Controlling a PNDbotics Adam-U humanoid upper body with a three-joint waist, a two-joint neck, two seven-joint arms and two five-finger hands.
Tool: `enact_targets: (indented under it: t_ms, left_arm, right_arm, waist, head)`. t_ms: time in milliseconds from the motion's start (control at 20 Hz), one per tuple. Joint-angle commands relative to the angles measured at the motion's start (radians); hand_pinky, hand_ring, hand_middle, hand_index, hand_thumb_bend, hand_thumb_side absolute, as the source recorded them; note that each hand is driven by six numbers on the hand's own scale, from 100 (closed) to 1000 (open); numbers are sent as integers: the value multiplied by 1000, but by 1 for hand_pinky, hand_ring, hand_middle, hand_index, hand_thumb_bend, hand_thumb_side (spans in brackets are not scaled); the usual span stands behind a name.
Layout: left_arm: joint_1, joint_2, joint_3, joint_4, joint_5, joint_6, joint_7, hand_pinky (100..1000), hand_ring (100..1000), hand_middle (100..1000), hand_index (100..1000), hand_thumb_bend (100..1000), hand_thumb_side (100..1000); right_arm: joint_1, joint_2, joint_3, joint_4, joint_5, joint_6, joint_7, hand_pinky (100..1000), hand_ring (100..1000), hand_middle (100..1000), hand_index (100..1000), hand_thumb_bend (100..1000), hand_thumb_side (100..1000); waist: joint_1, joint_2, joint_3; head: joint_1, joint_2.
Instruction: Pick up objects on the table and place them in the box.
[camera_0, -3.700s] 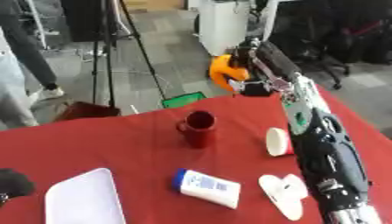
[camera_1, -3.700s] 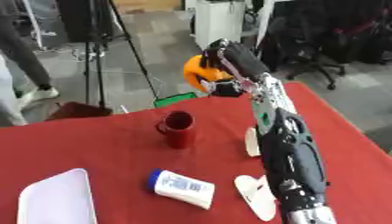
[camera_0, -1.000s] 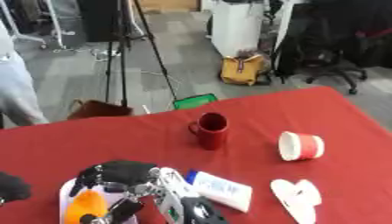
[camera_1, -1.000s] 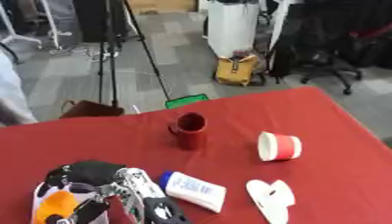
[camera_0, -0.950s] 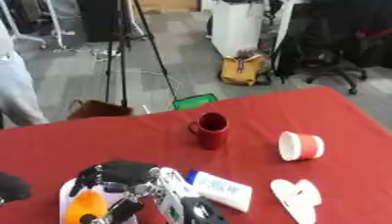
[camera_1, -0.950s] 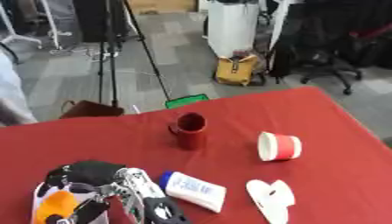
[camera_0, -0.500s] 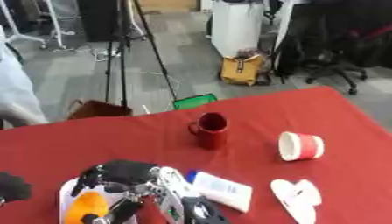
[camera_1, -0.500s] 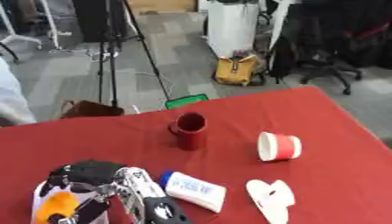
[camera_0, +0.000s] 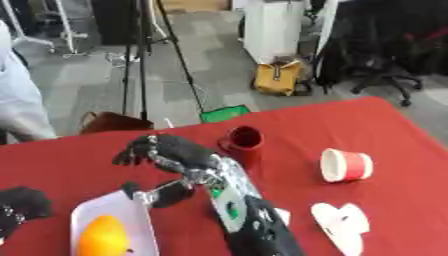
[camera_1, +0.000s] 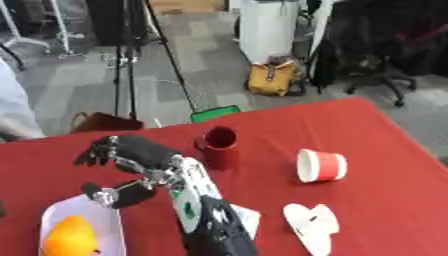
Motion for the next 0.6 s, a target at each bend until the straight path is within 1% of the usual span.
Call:
enact_targets:
  t_ms: [50, 200, 250, 300, 350, 500, 600]
  left_arm:
    - [-8, 22, 10, -22, 0, -3, 2, 717, 736, 709, 813, 469, 985]
    - [-7, 22, 10, -22, -3, -1, -1, 717, 737, 710, 816, 472, 983]
    - [-8, 22, 9, -22, -3, 0, -2, 717, 736, 710, 816, 472, 984]
    - [-8, 22, 9, -22, -4, 1, -3, 717, 736, 710, 816, 472, 984]
    - [-6, 22, 10, -22, -5, 2, -4, 718, 736, 711, 815, 472, 986]
    - [-6, 21, 10, -22, -8, 4, -6, 718, 735, 710, 815, 477, 984]
    - [-4, 19, 7, -22, -9, 7, -10, 718, 734, 709, 814, 479, 983]
  right_arm:
    - [-10, -71, -19, -57, -51, -66, 34, 506, 603, 624, 802, 179, 376]
    - [-4, -117, -11, -66, -93, -50, -7, 507, 604, 624, 805, 180, 377]
    - [3, -131, -13, -74, -106, -44, -21, 507, 604, 624, 805, 181, 377]
    - [9, -150, -11, -82, -120, -38, -34, 507, 604, 624, 805, 181, 377]
    - [16, -171, -10, -88, -134, -33, -48, 505, 604, 625, 807, 179, 378]
    - [36, -236, -10, -95, -175, -20, -89, 500, 602, 622, 809, 177, 382]
    - [55, -273, -12, -90, -203, -9, -117, 491, 596, 615, 810, 173, 388]
  waist:
    - [1, -17, -7]
    - [1, -17, -12]
    - [0, -17, -20]
    - [0, -17, -25]
    - [0, -17, -31]
    - [0, -15, -41]
    - [-1, -17, -40]
  head:
    - [25, 32]
    - [35, 46]
    - [49, 65]
    - [57, 76]
    - [68, 93]
    - [72, 127]
    - [75, 147]
